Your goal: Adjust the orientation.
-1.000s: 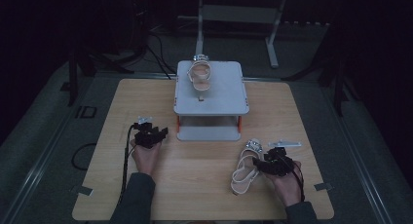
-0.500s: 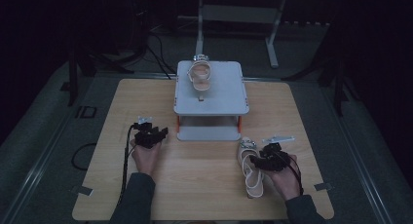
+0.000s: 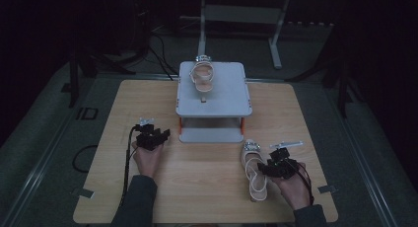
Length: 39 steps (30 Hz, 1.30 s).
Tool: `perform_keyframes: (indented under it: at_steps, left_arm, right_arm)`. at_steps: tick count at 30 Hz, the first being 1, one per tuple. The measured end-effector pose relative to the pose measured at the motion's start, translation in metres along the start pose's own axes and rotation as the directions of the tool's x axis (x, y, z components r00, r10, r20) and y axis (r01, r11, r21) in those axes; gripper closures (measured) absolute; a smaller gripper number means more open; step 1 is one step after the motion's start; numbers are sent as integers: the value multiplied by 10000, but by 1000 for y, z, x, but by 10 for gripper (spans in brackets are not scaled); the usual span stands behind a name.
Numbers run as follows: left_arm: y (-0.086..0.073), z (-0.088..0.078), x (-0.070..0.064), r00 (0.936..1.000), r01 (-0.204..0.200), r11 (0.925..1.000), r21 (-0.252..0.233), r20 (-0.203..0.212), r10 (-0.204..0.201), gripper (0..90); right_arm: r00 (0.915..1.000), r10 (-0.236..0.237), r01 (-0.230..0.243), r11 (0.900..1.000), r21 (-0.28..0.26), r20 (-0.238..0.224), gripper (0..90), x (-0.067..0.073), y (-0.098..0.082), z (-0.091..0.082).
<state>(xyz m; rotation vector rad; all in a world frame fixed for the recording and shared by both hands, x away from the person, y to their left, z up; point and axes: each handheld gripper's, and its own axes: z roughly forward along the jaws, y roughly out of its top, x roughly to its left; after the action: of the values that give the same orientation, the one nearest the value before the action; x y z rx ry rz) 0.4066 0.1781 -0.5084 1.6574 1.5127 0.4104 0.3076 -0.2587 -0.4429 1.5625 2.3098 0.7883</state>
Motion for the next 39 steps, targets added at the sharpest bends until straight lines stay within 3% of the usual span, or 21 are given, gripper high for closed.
perform_keyframes:
  at_steps: [5,8,10,12,17,22,25,31,36,39]
  left_arm:
    - [0,0,0,10000,7,10000,-5,-2,-7,521]
    - [0,0,0,10000,0,10000,-1,-4,0,521]
    - [0,0,0,10000,6,10000,-2,-1,-6,521]
    - [0,0,0,10000,5,10000,0,1,-5,521]
    - [0,0,0,10000,11,10000,1,2,-11,521]
    - [0,0,0,10000,12,10000,4,8,-12,521]
    - [0,0,0,10000,7,10000,0,0,-7,521]
    - [0,0,0,10000,14,10000,-2,2,-14,521]
    - [0,0,0,10000,43,10000,-7,23,-43,521]
    - [0,0,0,10000,38,10000,-7,20,-38,521]
  right_arm:
    - [9999,-153,152,9997,-180,-36,532,3,2,-9]
    - [9998,-175,176,9998,53,-128,527,4,2,-11]
    - [9976,597,-589,9980,220,-353,528,1,1,-10]
    - [9929,1028,-999,9938,484,-603,546,-1,0,-8]
    - [9909,1169,-1088,9874,1146,-662,576,-2,1,-3]
    - [9872,1363,-1280,9869,978,-832,650,-5,3,-9]
    - [9894,1209,-1151,9906,744,-798,621,-4,7,-14]
    - [9957,620,-585,9969,520,-690,516,9,8,-11]
    - [9973,640,-605,9939,918,-358,518,9,6,-5]
    - [9938,956,-886,9892,1166,-566,567,4,2,-2]
